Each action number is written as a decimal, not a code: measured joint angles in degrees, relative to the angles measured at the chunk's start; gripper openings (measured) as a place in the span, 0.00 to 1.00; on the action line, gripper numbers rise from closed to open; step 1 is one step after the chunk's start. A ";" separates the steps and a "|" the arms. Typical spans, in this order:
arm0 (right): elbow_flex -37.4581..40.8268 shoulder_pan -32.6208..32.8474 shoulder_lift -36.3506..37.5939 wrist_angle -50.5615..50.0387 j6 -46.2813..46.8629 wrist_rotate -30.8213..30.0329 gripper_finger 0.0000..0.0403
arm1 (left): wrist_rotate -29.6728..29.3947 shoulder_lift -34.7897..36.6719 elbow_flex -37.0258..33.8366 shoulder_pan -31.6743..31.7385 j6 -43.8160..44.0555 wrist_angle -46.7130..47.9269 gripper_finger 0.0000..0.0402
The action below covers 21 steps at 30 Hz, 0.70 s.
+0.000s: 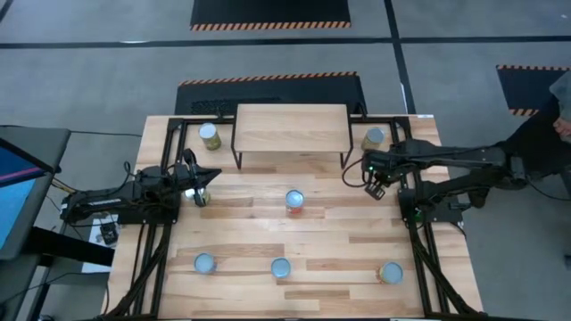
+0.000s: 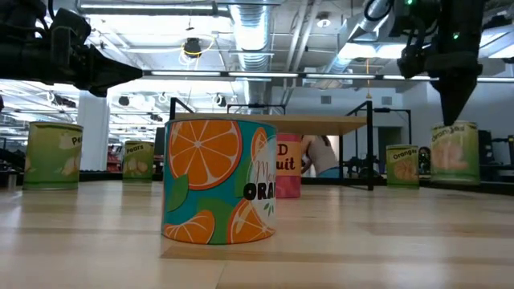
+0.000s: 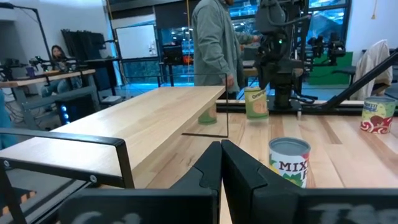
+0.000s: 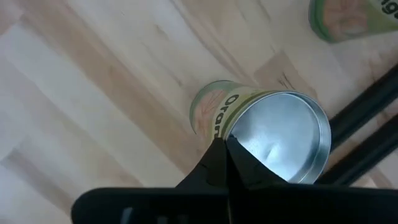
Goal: Pick and place cans onto a shelf
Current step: Put the bottom canned oranges on the shelf
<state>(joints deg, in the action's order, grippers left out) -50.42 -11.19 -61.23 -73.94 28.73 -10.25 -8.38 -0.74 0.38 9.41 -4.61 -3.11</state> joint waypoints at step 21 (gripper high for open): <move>-24.91 11.42 -2.71 9.28 -19.16 5.12 0.01 | 0.00 -0.02 -0.01 0.00 -1.65 -0.02 0.00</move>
<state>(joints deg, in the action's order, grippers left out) -75.33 0.23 -63.94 -64.66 9.56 -5.12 -8.38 -0.75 0.36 9.41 -6.26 -3.14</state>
